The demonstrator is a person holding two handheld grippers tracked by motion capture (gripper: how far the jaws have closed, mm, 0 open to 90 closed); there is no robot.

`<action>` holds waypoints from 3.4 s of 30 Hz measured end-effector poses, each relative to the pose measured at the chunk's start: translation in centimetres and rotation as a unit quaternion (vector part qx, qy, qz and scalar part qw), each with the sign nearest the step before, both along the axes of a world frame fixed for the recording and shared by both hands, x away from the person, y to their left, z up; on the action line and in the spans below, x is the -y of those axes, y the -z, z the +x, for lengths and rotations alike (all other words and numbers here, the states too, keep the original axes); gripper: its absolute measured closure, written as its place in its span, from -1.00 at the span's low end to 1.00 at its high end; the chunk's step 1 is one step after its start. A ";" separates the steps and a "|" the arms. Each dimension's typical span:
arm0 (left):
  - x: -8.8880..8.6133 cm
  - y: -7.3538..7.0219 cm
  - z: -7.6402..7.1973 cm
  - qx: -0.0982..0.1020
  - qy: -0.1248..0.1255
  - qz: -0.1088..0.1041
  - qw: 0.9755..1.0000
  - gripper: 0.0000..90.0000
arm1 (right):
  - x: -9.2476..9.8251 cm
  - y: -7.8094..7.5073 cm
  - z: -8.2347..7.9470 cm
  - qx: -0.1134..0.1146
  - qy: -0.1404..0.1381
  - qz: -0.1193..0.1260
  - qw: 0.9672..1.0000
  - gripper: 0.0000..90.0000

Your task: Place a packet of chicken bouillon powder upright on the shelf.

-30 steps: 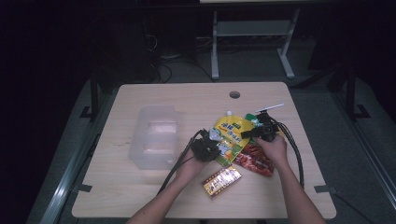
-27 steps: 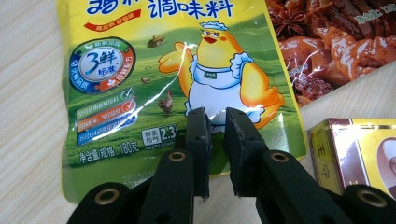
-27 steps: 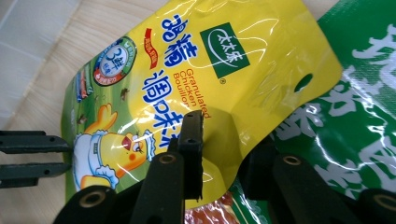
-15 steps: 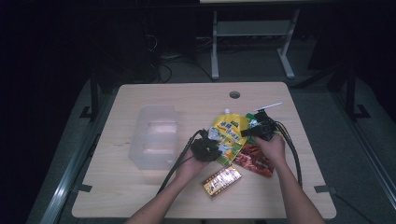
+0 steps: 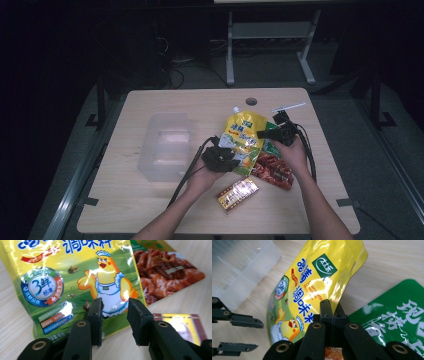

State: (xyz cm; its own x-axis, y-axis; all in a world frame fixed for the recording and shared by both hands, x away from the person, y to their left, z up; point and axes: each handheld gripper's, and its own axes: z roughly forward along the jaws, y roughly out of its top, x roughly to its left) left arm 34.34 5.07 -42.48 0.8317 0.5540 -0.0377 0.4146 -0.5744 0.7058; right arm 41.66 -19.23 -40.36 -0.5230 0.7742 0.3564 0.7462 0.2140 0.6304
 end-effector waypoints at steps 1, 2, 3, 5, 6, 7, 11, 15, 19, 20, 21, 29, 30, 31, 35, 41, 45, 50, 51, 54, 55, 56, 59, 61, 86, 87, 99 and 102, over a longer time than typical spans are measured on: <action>-0.1 -0.2 -0.1 0.002 0.001 -0.001 1.000 0.40 | -0.1 -0.4 -0.1 0.005 -0.004 -0.001 1.000 1.00; -0.1 -0.3 -0.3 0.003 0.003 -0.005 1.000 0.38 | -0.2 -0.7 -0.2 0.008 -0.005 -0.001 1.000 1.00; -0.2 -0.5 -0.4 0.002 0.004 -0.008 1.000 0.36 | -0.3 -1.1 -0.3 0.016 -0.009 -0.005 1.000 1.00; -0.3 -0.9 -0.8 0.006 0.006 -0.017 1.000 0.33 | -0.6 -1.8 -0.6 0.027 -0.016 -0.004 0.999 1.00; -0.4 -1.0 -0.9 0.009 0.011 -0.014 1.000 0.31 | -0.7 -2.2 -0.7 0.034 -0.020 -0.004 0.999 1.00; -0.5 -1.2 -1.2 0.010 0.011 -0.017 1.000 0.30 | -0.8 -2.4 -0.8 0.042 -0.024 -0.008 0.999 1.00; -0.9 -1.7 -2.0 0.016 0.016 -0.027 0.999 0.24 | -1.6 -3.8 -1.4 0.058 -0.035 -0.008 0.998 1.00; -1.3 -1.9 -2.6 0.021 0.019 -0.034 0.999 0.21 | -2.1 -4.8 -1.9 0.070 -0.047 -0.009 0.996 1.00; -1.7 -2.1 -3.3 0.026 0.022 -0.040 0.999 0.18 | -2.5 -5.5 -2.3 0.081 -0.056 -0.014 0.995 1.00; -1.9 -2.2 -3.4 0.028 0.025 -0.038 0.999 0.17 | -2.6 -5.7 -2.3 0.084 -0.057 -0.013 0.995 1.00; -2.0 -2.2 -3.6 0.030 0.024 -0.043 0.998 0.16 | -2.7 -5.9 -2.4 0.087 -0.059 -0.012 0.994 1.00; -3.0 -2.0 -5.0 0.027 0.027 -0.048 0.998 -0.01 | -3.5 -7.2 -2.9 0.116 -0.077 -0.024 0.990 1.00; -3.2 -2.0 -5.3 0.027 0.027 -0.049 0.998 -0.03 | -3.8 -7.5 -2.9 0.116 -0.079 -0.025 0.990 1.00; -3.2 -2.0 -5.3 0.027 0.027 -0.049 0.998 -0.05 | -3.8 -7.5 -2.9 0.116 -0.079 -0.025 0.990 1.00; -3.6 -2.0 -6.1 0.029 0.030 -0.049 0.998 -0.09 | -4.2 -8.0 -3.1 0.120 -0.082 -0.036 0.989 1.00; -4.0 -1.9 -7.1 0.033 0.040 -0.049 0.997 -0.15 | -4.4 -8.9 -3.2 0.129 -0.086 -0.027 0.988 1.00; -4.2 -1.7 -7.7 0.030 0.039 -0.058 0.997 -0.18 | -5.0 -9.7 -3.4 0.131 -0.090 -0.026 0.987 1.00; -4.6 -1.6 -8.4 0.037 0.047 -0.053 0.997 -0.21 | -5.8 -10.7 -3.5 0.138 -0.098 -0.021 0.985 1.00; -4.7 -1.5 -8.6 0.038 0.048 -0.055 0.997 -0.21 | -6.1 -10.9 -3.6 0.140 -0.100 -0.020 0.985 1.00; -5.0 -1.4 -9.1 0.032 0.049 -0.062 0.996 -0.22 | -6.7 -11.5 -3.8 0.151 -0.110 -0.021 0.982 1.00; -5.0 -1.4 -9.3 0.032 0.051 -0.064 0.996 -0.22 | -7.2 -11.8 -3.9 0.156 -0.116 -0.022 0.981 1.00; -5.1 -1.4 -9.4 0.035 0.052 -0.064 0.996 -0.22 | -7.2 -11.8 -3.9 0.156 -0.116 -0.022 0.981 1.00; -5.1 -1.2 -9.9 0.031 0.050 -0.072 0.996 -0.23 | -8.1 -12.3 -4.1 0.154 -0.122 -0.015 0.980 1.00; -5.1 -1.1 -10.1 0.038 0.053 -0.067 0.996 -0.23 | -8.5 -12.6 -4.1 0.157 -0.128 -0.011 0.979 1.00; -6.0 -0.5 -10.7 0.040 0.057 -0.067 0.995 -0.25 | -16.6 -14.7 -4.1 0.184 -0.181 0.017 0.966 1.00; -6.0 -0.5 -10.7 0.040 0.057 -0.068 0.995 -0.25 | -16.9 -14.7 -4.0 0.186 -0.184 0.019 0.965 1.00; -6.3 -0.2 -10.6 0.041 0.053 -0.074 0.995 -0.26 | -20.7 -14.1 -3.7 0.183 -0.204 0.029 0.961 1.00; -6.3 -0.3 -10.5 0.043 0.056 -0.069 0.995 -0.26 | -21.2 -14.0 -3.7 0.185 -0.206 0.028 0.960 1.00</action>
State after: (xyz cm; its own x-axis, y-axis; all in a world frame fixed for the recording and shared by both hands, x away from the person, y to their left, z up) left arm 23.81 11.38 -42.20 0.8912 0.4523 -0.0340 0.2888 -0.5082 0.8114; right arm 37.95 1.94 -26.35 -0.8800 0.4592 0.1213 0.3272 0.4010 0.8556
